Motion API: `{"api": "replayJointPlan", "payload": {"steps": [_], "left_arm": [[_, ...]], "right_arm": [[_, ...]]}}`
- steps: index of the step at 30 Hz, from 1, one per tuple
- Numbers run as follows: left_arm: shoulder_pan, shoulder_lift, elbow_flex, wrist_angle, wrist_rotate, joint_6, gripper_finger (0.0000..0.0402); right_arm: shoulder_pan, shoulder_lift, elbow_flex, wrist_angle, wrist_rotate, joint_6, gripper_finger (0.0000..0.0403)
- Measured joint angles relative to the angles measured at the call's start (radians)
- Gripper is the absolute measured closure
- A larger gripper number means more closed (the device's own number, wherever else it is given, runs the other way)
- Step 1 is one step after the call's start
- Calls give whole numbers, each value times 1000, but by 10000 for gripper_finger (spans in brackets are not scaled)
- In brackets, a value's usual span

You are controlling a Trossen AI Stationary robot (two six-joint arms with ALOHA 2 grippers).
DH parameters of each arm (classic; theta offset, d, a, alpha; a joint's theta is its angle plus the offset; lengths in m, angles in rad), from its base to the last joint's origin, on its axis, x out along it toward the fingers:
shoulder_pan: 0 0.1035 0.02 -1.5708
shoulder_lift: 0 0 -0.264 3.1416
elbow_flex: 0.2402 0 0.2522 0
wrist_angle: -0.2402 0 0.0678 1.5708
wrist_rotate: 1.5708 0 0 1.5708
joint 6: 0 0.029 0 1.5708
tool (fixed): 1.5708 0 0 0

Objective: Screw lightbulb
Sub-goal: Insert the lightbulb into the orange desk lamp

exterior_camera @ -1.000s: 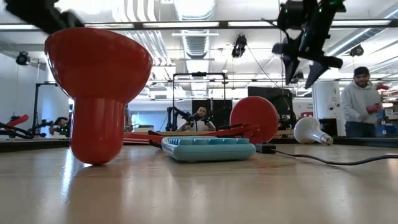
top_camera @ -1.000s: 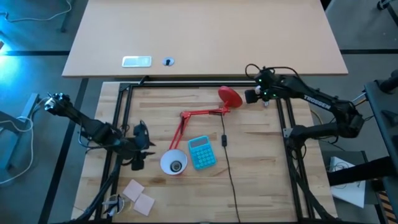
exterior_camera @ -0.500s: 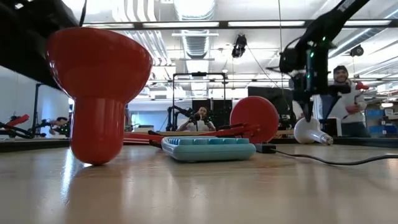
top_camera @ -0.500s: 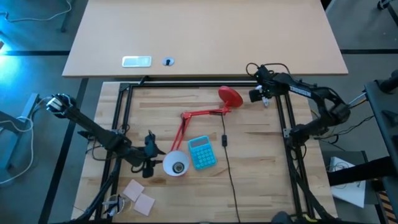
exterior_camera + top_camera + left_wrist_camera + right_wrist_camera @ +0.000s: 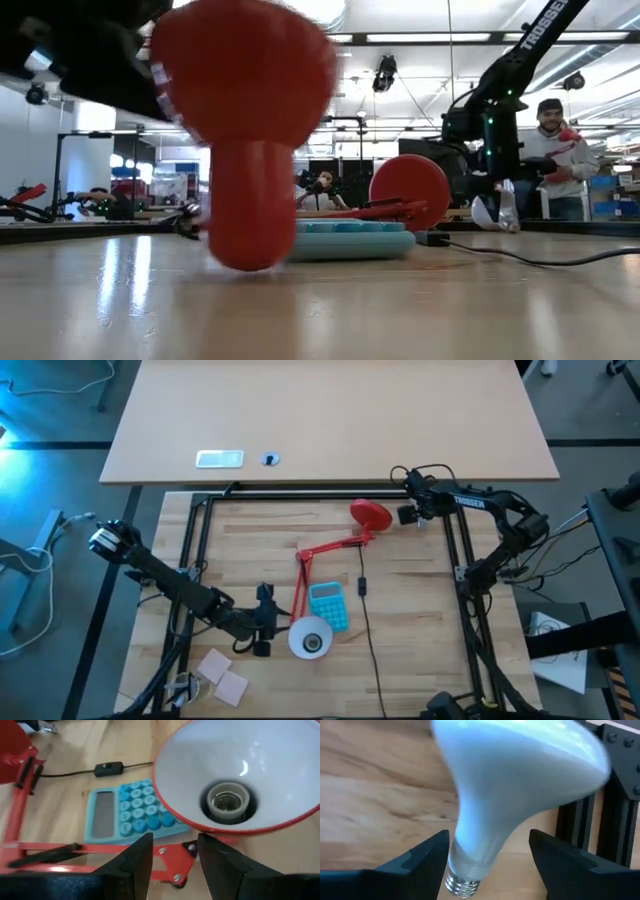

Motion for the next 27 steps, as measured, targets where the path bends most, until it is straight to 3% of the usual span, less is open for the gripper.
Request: {"api": "replayJointPlan", "payload": {"steps": [6,14,21,27], "left_arm": [[-6,-71,13,-198,-8,-61,255],[-17,-200,-64,-195,-21,-140,255],[-50,-215,-115,-190,8,-245,255],[-93,-218,-135,-163,-109,-263,255]], "right_arm": [[-2,5,-42,127,0,128,155],[-1,28,-101,211,4,183,199],[3,24,-106,258,55,180,245],[1,23,-119,279,55,153,258]]}}
